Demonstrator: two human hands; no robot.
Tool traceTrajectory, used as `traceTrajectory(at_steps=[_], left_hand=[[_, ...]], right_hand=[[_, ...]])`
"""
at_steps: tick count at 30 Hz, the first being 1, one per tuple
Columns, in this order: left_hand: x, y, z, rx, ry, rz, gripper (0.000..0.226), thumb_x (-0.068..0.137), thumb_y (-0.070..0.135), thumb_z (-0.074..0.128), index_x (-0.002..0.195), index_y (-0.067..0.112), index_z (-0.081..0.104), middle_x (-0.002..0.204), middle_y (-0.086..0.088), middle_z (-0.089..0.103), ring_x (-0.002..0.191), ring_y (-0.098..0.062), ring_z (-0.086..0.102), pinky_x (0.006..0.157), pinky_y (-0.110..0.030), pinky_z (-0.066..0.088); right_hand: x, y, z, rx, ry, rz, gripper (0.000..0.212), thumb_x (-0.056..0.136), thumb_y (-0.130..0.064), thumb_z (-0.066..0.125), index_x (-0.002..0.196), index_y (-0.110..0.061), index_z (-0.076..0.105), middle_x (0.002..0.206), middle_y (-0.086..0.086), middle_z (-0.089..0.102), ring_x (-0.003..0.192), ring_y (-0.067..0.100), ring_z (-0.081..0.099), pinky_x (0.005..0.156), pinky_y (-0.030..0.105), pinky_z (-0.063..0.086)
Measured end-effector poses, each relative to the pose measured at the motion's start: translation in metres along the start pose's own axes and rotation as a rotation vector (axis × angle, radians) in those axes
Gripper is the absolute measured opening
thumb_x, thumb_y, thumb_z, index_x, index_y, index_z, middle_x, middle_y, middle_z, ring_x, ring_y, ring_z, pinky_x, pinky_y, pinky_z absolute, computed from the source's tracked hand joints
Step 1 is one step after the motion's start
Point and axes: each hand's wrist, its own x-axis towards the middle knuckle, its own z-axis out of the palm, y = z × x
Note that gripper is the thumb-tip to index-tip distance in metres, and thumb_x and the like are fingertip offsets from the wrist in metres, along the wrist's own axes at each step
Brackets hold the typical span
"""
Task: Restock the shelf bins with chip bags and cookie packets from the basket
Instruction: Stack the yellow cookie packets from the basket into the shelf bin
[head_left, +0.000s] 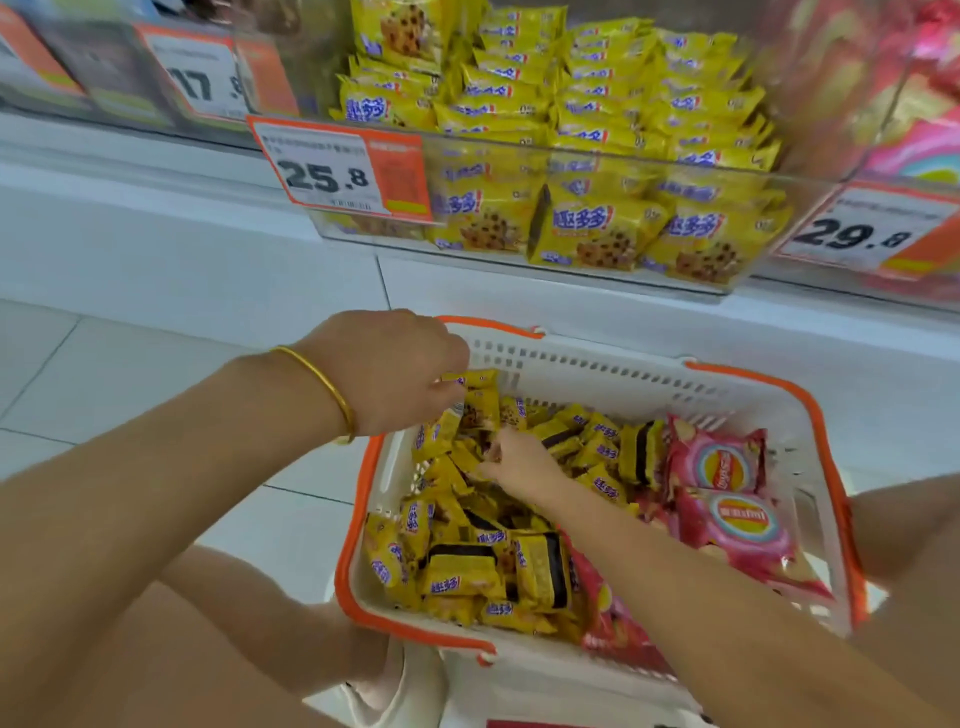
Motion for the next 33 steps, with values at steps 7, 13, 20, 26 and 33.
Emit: traceTrajectory(at_steps=[7, 13, 20, 26, 33], left_hand=[[0.01, -0.006, 0.002, -0.009, -0.042, -0.012, 0.035, 0.098, 0.044, 0.034, 0.13, 0.032, 0.046, 0.13, 0.006, 0.051, 0.119, -0.016, 0.048, 0.094, -0.037, 0.045], [0.018, -0.006, 0.003, 0.028, -0.055, 0.015, 0.035, 0.099, 0.042, 0.036, 0.129, 0.028, 0.047, 0.124, 0.004, 0.053, 0.112, -0.017, 0.052, 0.089, -0.036, 0.048], [0.026, 0.013, 0.001, -0.23, -0.051, 0.062, 0.055, 0.091, 0.041, 0.055, 0.139, 0.023, 0.034, 0.134, -0.002, 0.045, 0.118, -0.019, 0.049, 0.096, -0.035, 0.043], [0.021, 0.031, -0.005, -0.504, 0.024, 0.024, 0.084, 0.074, 0.042, 0.075, 0.134, 0.018, 0.02, 0.108, -0.004, 0.05, 0.088, -0.018, 0.054, 0.077, -0.031, 0.047], [0.008, 0.02, -0.028, -0.337, 0.339, 0.135, 0.084, 0.069, 0.043, 0.076, 0.132, 0.017, 0.026, 0.123, -0.01, 0.053, 0.109, -0.024, 0.056, 0.086, -0.041, 0.049]], right_hand=[[0.023, 0.014, 0.045, -0.097, 0.112, 0.021, 0.017, 0.097, -0.02, 0.048, 0.083, -0.011, 0.05, 0.086, 0.005, 0.053, 0.081, 0.025, 0.054, 0.066, 0.035, 0.044], [-0.016, 0.012, -0.026, 0.079, 0.111, -0.079, 0.031, 0.097, -0.02, 0.044, 0.068, -0.015, 0.034, 0.069, 0.0, 0.037, 0.058, 0.016, 0.04, 0.053, 0.025, 0.028], [-0.075, -0.008, -0.101, 0.961, 0.049, -0.04, 0.005, 0.093, -0.009, 0.053, 0.094, -0.005, 0.057, 0.08, 0.015, 0.053, 0.067, 0.023, 0.065, 0.072, 0.039, 0.058], [-0.107, -0.033, -0.12, 1.168, 0.003, -0.199, 0.029, 0.094, -0.006, 0.044, 0.066, -0.007, 0.046, 0.06, 0.007, 0.06, 0.067, 0.027, 0.066, 0.064, 0.036, 0.054], [-0.124, -0.046, -0.147, 1.094, 0.092, -0.281, 0.055, 0.072, -0.037, 0.068, 0.113, -0.002, 0.058, 0.109, 0.017, 0.067, 0.097, 0.032, 0.066, 0.083, 0.043, 0.055]])
